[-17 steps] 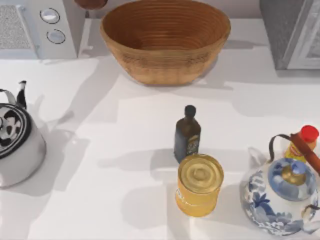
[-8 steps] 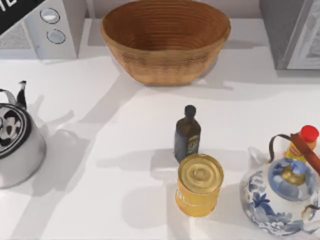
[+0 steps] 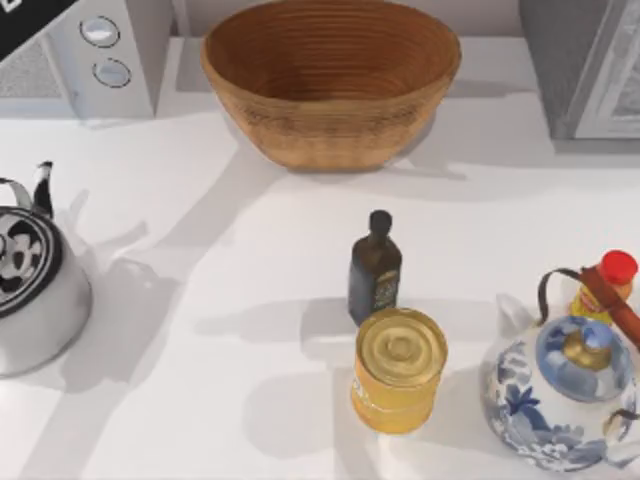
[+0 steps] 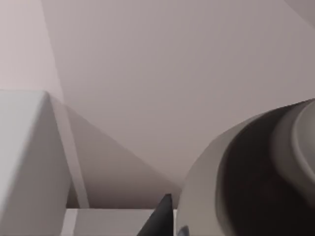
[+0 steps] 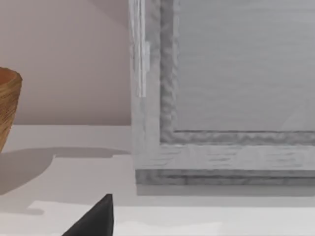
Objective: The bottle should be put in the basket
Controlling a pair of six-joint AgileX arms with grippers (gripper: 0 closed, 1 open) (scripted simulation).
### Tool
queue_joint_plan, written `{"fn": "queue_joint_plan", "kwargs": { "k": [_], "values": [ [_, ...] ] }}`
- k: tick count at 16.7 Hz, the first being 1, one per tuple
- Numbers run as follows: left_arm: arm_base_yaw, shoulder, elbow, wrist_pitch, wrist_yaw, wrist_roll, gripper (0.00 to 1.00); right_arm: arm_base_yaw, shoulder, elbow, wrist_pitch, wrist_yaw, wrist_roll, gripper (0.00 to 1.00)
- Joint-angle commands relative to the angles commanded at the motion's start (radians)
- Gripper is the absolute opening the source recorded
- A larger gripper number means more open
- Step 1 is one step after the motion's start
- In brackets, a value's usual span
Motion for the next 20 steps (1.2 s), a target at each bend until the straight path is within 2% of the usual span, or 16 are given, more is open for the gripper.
{"fn": "queue_joint_plan", "kwargs": {
  "k": [3,9,16,20],
  "values": [
    [-0.018,0.066,-0.011,0.035,0.007,0.026,0.0,0.0,0.0,0.0,0.0,0.0,0.0,1.0],
    [-0.015,0.184,0.01,0.173,-0.033,0.031,0.0,0.0,0.0,0.0,0.0,0.0,0.0,1.0],
    [-0.009,0.183,0.028,0.226,-0.035,0.009,0.0,0.0,0.0,0.0,0.0,0.0,0.0,1.0],
    [-0.009,0.183,0.028,0.226,-0.035,0.009,0.3,0.0,0.0,0.0,0.0,0.0,0.0,1.0]
  ]
}}
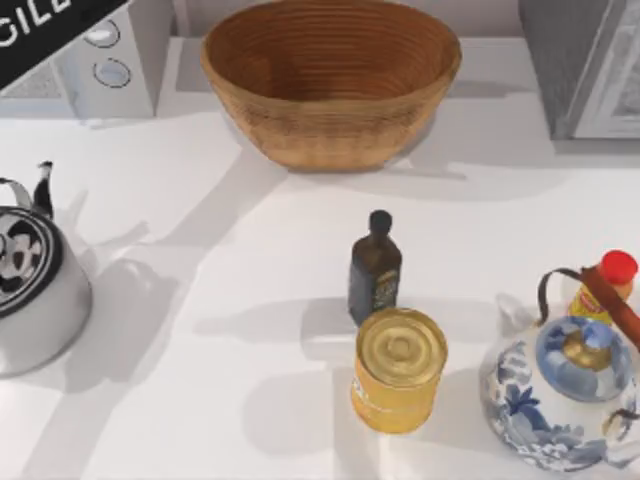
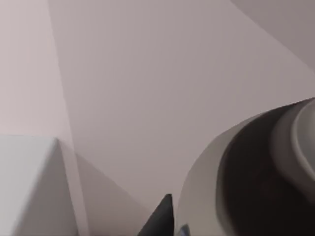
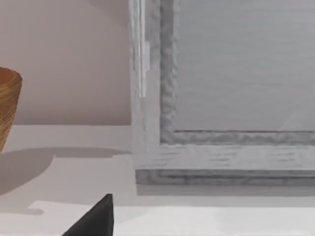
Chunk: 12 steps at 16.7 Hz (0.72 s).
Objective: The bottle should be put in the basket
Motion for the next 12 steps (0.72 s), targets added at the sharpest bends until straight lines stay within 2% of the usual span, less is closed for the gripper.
{"fn": "queue_joint_plan", "kwargs": {
  "k": [9,12],
  "values": [
    [0.0,0.0,0.0,0.0,0.0,0.0,0.98,0.0,0.0,0.0,0.0,0.0,0.0,1.0],
    [0.0,0.0,0.0,0.0,0.0,0.0,1.0,0.0,0.0,0.0,0.0,0.0,0.0,1.0]
  ]
}}
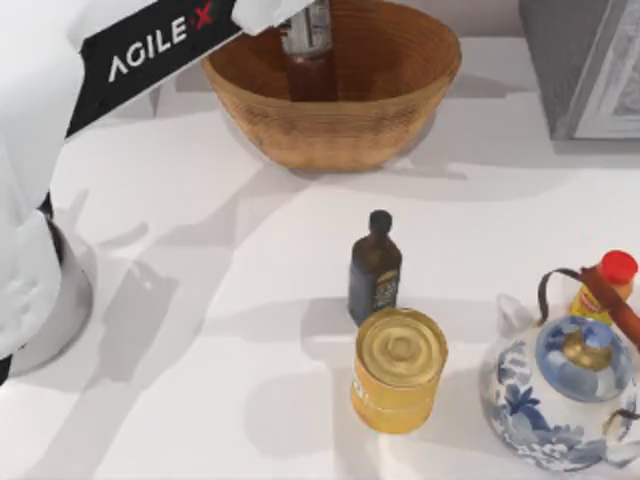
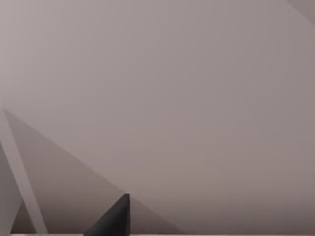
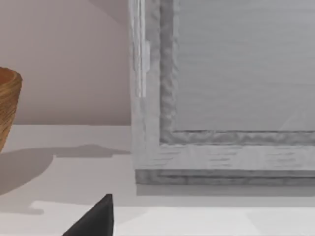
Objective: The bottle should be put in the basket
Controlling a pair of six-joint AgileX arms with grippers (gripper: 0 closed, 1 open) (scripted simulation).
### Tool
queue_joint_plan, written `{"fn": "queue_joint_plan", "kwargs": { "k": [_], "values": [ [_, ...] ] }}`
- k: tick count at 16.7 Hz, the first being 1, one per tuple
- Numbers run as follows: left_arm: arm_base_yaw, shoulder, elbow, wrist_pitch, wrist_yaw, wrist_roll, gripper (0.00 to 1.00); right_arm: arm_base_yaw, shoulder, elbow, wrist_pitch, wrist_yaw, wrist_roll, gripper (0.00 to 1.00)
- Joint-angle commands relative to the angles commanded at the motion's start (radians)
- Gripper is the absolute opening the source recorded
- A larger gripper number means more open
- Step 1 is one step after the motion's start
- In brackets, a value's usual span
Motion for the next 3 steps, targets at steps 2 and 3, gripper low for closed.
{"fn": "queue_joint_plan", "kwargs": {
  "k": [2,3],
  "values": [
    [0.0,0.0,0.0,0.0,0.0,0.0,1.0,0.0,0.0,0.0,0.0,0.0,0.0,1.0],
    [0.0,0.0,0.0,0.0,0.0,0.0,1.0,0.0,0.0,0.0,0.0,0.0,0.0,1.0]
  ]
}}
